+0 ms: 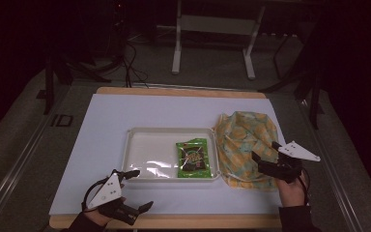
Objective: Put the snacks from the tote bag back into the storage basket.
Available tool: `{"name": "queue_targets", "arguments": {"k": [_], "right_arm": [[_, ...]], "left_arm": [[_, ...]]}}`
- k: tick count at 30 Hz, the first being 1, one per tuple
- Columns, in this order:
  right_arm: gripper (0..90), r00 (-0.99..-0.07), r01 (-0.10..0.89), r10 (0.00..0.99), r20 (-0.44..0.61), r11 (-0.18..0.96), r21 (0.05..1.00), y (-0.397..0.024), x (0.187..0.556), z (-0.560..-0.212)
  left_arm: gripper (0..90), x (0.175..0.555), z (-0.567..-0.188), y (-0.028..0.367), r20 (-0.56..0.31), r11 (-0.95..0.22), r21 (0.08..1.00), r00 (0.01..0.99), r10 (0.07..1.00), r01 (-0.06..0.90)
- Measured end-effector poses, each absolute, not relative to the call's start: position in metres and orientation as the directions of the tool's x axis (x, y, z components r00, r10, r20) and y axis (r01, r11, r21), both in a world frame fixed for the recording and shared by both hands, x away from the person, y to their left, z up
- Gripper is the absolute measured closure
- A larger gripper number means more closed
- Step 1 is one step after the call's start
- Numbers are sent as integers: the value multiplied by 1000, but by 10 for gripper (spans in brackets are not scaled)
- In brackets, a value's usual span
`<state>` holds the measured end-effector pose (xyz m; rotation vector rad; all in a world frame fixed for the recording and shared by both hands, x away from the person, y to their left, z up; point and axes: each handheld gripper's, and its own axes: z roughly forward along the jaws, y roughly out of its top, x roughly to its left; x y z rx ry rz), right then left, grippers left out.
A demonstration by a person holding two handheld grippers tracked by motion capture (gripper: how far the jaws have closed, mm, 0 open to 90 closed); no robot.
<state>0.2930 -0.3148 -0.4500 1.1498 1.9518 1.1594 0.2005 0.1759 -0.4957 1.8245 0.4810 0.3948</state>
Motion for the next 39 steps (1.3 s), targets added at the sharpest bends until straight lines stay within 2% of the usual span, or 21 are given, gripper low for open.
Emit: {"name": "queue_targets", "arguments": {"k": [18, 29, 39], "right_arm": [[153, -440, 378, 897, -48, 233, 896, -329, 278, -461], [148, -416, 373, 909, 1, 169, 912, -337, 282, -466], [149, -412, 344, 911, -32, 188, 920, -337, 284, -467]], "left_arm": [[4, 199, -495, 176, 32, -268, 956, 863, 505, 122], [4, 198, -494, 175, 33, -263, 958, 867, 498, 115], [4, 199, -494, 175, 35, -263, 958, 867, 497, 112]]}}
